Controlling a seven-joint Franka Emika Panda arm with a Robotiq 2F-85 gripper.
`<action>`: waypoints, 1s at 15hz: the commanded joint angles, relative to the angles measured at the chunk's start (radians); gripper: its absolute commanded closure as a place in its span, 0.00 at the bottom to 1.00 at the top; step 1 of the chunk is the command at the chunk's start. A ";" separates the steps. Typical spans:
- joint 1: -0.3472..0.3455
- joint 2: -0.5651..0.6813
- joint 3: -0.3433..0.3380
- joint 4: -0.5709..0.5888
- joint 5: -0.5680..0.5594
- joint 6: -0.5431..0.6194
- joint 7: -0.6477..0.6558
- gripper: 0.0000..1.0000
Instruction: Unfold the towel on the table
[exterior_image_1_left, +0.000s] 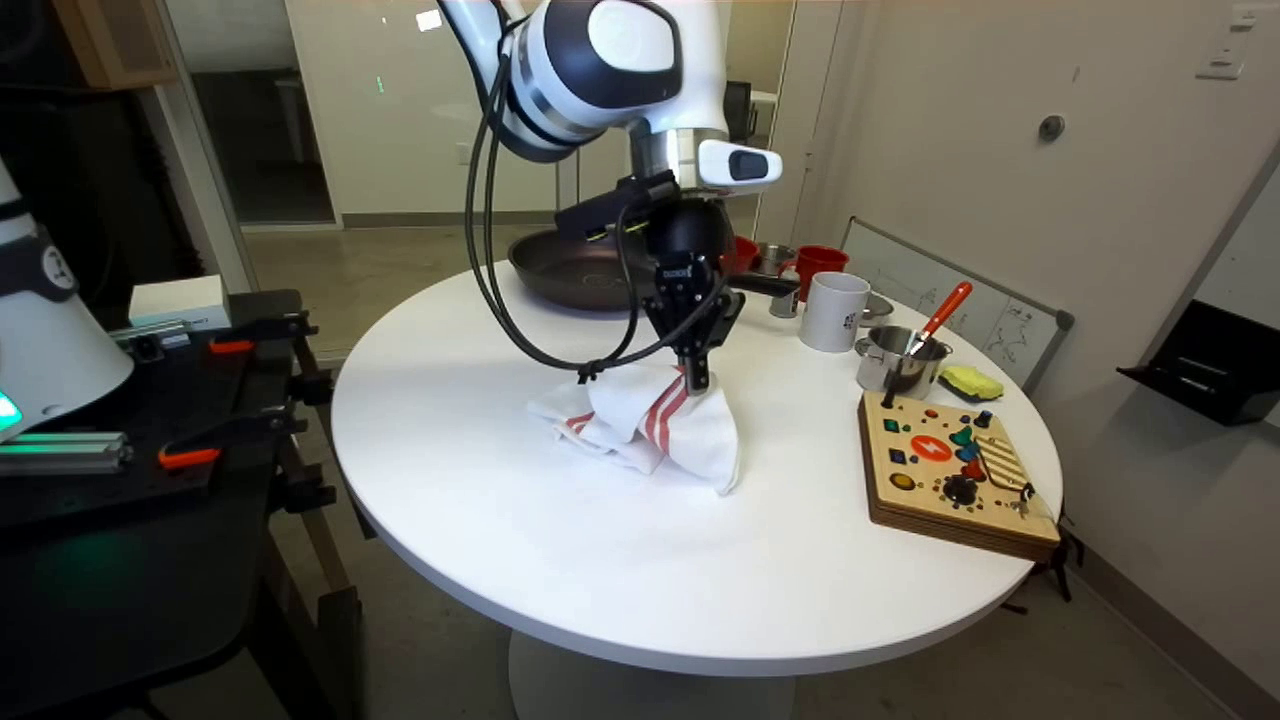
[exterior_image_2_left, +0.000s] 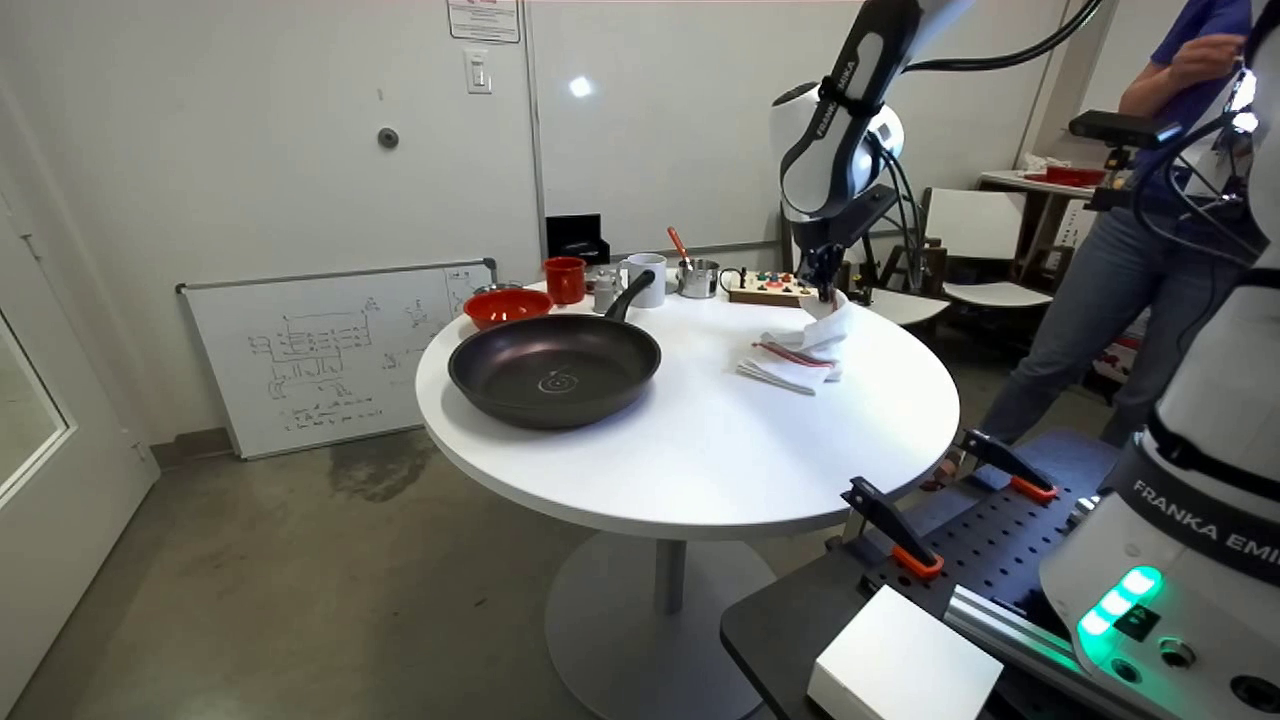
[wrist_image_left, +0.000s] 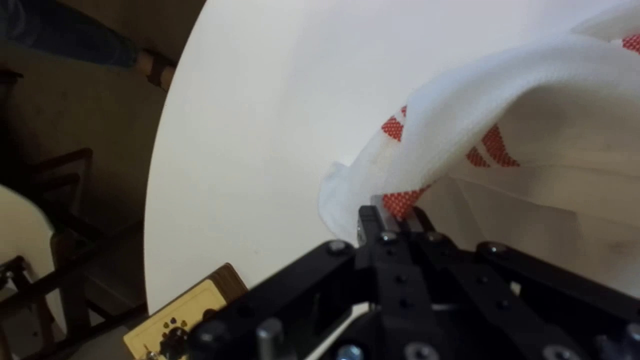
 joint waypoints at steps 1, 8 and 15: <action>0.038 0.089 -0.049 0.089 0.003 -0.042 0.195 0.98; 0.018 0.186 -0.034 0.215 0.177 -0.127 0.400 0.98; 0.073 0.235 -0.126 0.300 0.199 -0.109 0.641 0.98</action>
